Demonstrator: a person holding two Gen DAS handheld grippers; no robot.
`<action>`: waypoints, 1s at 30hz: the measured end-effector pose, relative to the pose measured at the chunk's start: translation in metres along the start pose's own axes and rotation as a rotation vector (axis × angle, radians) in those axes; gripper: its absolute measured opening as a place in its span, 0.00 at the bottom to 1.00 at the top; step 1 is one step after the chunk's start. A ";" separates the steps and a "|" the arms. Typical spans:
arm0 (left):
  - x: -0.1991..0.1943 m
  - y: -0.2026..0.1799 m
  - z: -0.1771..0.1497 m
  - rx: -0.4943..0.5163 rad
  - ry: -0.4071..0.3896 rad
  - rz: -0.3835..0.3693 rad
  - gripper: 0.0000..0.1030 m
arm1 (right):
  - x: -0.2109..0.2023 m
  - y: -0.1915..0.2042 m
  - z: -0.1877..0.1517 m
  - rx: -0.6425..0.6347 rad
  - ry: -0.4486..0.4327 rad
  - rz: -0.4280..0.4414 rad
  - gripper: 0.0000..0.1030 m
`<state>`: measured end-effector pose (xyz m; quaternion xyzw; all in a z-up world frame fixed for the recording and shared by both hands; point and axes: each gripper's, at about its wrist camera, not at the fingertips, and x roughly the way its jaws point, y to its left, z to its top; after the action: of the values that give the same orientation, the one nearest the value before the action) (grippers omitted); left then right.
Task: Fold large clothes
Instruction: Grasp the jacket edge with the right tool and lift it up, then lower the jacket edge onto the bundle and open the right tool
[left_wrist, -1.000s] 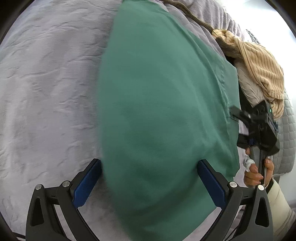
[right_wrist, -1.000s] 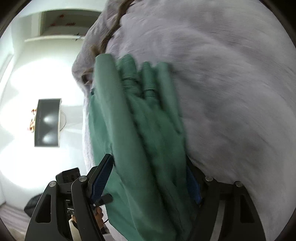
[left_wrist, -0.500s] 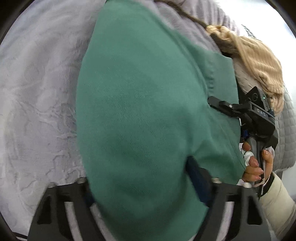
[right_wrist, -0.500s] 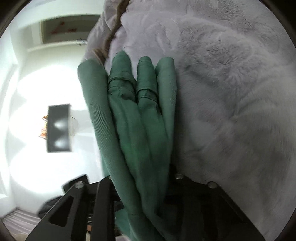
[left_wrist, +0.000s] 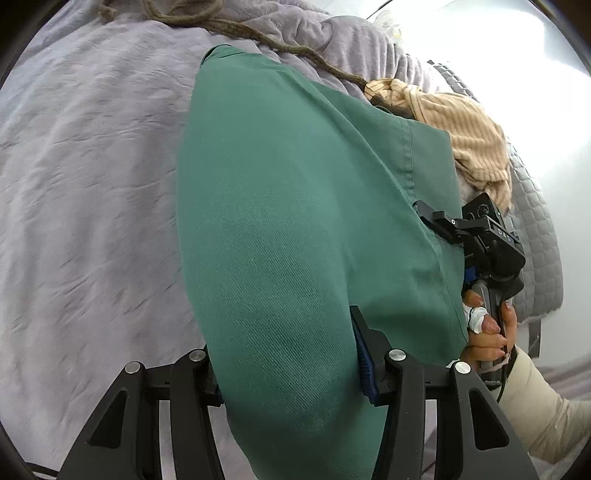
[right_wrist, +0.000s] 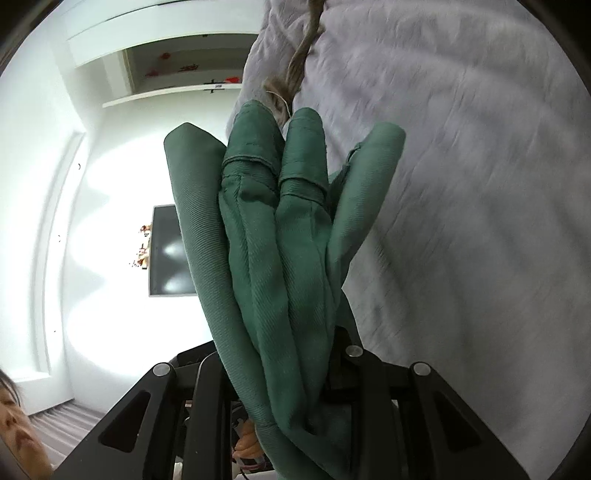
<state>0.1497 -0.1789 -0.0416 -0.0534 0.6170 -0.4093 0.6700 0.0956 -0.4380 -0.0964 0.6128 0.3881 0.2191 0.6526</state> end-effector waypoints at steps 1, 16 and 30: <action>-0.009 0.007 -0.009 0.003 0.004 0.002 0.52 | 0.007 0.000 -0.009 0.005 0.004 0.004 0.23; -0.068 0.128 -0.153 -0.163 0.138 0.151 0.52 | 0.104 -0.068 -0.124 0.201 0.047 -0.188 0.32; -0.121 0.121 -0.093 -0.075 -0.100 0.227 0.53 | 0.109 0.035 -0.074 -0.208 -0.104 -0.612 0.17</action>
<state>0.1386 0.0157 -0.0380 -0.0285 0.5996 -0.3045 0.7395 0.1105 -0.3029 -0.0849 0.4081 0.4960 0.0198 0.7662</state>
